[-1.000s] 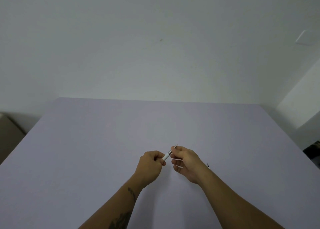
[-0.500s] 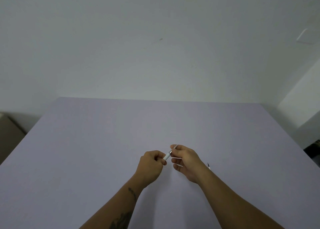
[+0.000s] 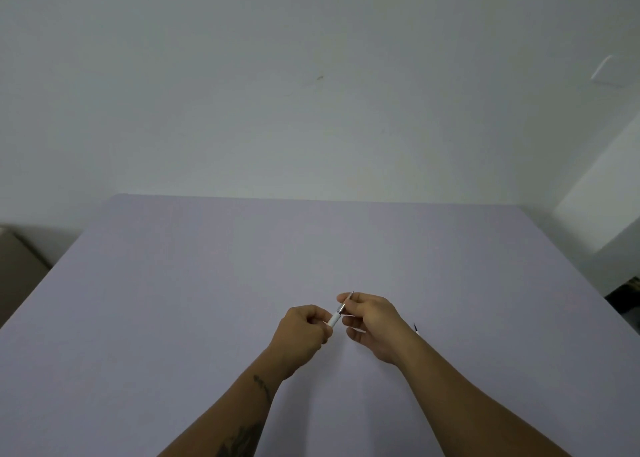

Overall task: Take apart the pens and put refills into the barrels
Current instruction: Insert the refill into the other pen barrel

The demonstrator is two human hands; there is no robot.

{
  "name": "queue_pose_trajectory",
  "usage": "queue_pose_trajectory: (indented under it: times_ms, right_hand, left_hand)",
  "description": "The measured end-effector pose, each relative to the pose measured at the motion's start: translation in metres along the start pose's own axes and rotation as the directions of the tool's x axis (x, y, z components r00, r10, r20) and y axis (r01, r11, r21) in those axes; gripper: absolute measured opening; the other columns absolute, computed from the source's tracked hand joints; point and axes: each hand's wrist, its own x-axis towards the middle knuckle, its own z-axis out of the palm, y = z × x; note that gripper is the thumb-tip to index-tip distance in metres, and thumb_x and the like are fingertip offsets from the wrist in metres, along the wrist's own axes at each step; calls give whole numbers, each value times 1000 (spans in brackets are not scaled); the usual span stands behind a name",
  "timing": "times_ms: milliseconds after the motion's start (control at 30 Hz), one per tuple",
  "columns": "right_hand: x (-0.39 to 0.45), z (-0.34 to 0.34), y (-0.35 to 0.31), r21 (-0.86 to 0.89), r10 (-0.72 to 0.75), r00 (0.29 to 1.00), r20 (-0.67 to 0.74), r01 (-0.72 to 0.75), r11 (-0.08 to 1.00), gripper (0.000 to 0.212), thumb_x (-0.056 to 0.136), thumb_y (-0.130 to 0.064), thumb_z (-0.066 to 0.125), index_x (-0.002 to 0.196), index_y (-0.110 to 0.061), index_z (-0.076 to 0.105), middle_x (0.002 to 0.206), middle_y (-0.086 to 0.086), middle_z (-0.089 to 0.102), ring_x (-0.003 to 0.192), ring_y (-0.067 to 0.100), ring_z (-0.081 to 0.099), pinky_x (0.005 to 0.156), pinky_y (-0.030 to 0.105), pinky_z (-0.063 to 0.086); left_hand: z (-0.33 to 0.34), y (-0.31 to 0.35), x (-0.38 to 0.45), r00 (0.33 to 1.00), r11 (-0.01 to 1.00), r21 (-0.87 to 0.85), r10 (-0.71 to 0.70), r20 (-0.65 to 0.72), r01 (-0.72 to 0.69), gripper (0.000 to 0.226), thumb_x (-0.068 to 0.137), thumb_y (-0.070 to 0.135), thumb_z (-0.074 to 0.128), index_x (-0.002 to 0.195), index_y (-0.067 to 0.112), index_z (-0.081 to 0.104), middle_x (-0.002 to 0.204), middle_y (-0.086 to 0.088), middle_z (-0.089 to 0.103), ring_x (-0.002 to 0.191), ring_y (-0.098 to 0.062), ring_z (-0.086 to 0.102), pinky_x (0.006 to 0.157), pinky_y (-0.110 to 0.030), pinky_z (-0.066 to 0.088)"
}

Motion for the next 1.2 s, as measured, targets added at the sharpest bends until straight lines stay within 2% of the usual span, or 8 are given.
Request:
queue_pose_trajectory:
  times_ms: [167, 267, 500, 633, 800, 1000, 1200]
  right_hand:
    - [-3, 1, 4, -3, 6, 1000, 16, -6, 1000, 16, 96, -18, 62, 105, -10, 73, 92, 6, 64, 83, 21, 58, 71, 32, 51]
    - [-5, 1, 4, -12, 1, 999, 47, -1, 1000, 14, 95, -21, 66, 99, -11, 75, 92, 5, 63, 85, 21, 57, 72, 32, 51]
    - [-10, 2, -1, -72, -58, 995, 81, 64, 995, 21, 98, -11, 56, 105, -15, 76, 97, 4, 68, 85, 19, 57, 76, 32, 52]
    - [-12, 4, 0, -100, -88, 992, 90, 97, 990, 21, 96, -12, 60, 112, -18, 73, 96, 6, 64, 85, 19, 57, 74, 31, 52]
    - [-9, 7, 1, -104, -107, 993, 51, 112, 988, 10, 95, -18, 64, 99, -13, 71, 93, 5, 64, 82, 18, 58, 73, 31, 52]
    - [-9, 4, 0, -131, -111, 992, 59, 118, 984, 19, 97, -12, 58, 99, -16, 76, 98, 4, 68, 84, 17, 57, 74, 30, 53]
    - [-10, -1, 3, -62, -48, 993, 107, 55, 997, 25, 99, -9, 54, 101, -18, 77, 100, 4, 67, 89, 20, 57, 78, 32, 53]
  left_hand:
    - [-3, 0, -2, 1000, 998, -66, -22, 13, 22, 14, 85, 2, 65, 82, 15, 69, 81, -8, 63, 74, -20, 57, 59, -24, 50]
    - [-3, -1, -2, 1000, 997, -71, -16, 10, 16, 12, 84, 2, 66, 85, 13, 70, 88, -9, 64, 80, -22, 59, 60, -24, 49]
    - [-2, -3, -2, 1000, 999, -44, 19, -10, -20, 9, 84, 3, 69, 88, 11, 71, 75, -2, 62, 71, -16, 58, 63, -24, 49]
    - [-1, -3, -2, 999, 999, -27, 38, -18, -39, 9, 85, 4, 68, 86, 12, 70, 74, -1, 63, 70, -15, 58, 63, -23, 49]
    - [-1, -2, -2, 998, 999, -17, 49, -25, -50, 9, 84, 5, 69, 86, 13, 70, 75, -1, 63, 71, -16, 59, 65, -24, 50]
    - [-2, -3, -3, 999, 999, -17, 35, -19, -36, 9, 84, 4, 69, 85, 13, 69, 73, 0, 60, 71, -15, 57, 61, -22, 47]
    - [-1, -3, -3, 999, 999, 18, 31, -14, -31, 10, 87, 4, 65, 89, 13, 70, 80, -2, 63, 73, -15, 58, 59, -19, 47]
